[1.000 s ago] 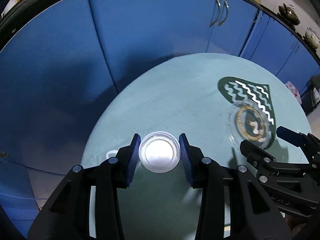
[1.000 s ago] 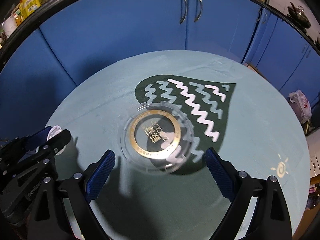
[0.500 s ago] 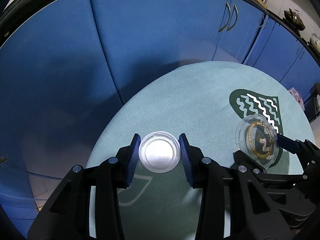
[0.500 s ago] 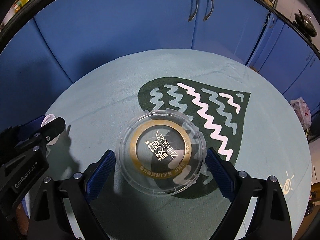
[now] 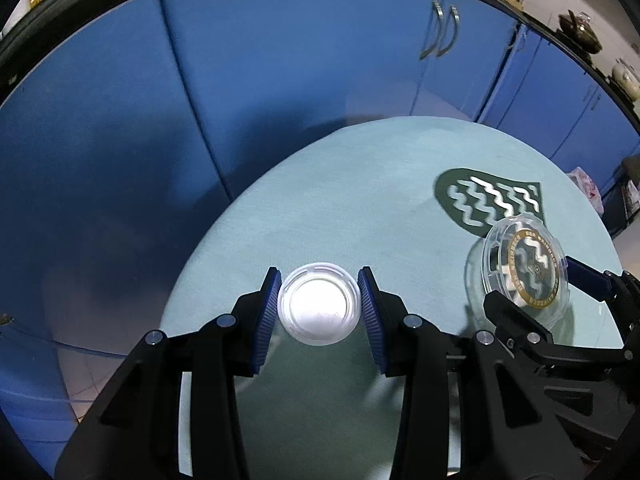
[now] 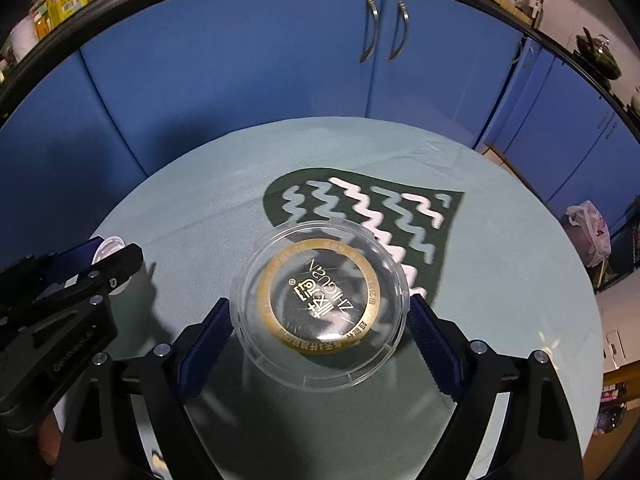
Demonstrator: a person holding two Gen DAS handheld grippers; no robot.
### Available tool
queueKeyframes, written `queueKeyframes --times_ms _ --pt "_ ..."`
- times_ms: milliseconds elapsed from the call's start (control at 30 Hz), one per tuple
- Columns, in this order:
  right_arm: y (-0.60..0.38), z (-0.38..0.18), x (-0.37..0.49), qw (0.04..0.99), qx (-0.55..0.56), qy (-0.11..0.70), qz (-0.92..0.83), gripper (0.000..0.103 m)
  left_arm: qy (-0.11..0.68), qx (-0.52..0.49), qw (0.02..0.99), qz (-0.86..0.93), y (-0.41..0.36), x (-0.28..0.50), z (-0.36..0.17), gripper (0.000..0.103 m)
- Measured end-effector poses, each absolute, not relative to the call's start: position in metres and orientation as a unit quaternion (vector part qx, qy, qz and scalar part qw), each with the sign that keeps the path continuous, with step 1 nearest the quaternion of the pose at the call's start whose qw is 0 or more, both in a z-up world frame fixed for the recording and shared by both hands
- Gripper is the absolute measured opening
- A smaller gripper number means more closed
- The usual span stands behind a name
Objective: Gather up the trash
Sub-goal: 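Grasp the small white cap with the left tool while the right tool grasps the clear gold-rimmed container, then carry cap and container over the black bin and open both tools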
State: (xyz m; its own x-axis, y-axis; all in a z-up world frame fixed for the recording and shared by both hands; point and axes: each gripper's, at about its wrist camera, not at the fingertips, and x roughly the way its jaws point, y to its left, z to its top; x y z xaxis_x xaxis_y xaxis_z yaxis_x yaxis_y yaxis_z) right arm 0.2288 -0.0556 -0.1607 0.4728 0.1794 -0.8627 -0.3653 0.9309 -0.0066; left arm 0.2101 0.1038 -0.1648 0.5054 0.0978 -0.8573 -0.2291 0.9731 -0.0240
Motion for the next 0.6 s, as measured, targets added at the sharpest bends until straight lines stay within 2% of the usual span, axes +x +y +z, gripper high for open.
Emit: queueKeyframes --times_ms 600 --pt "-0.157 -0.130 0.192 0.878 -0.049 0.465 0.104 0.085 0.468 -0.021 0.883 0.037 0.006 0.184 -0.124 0.041"
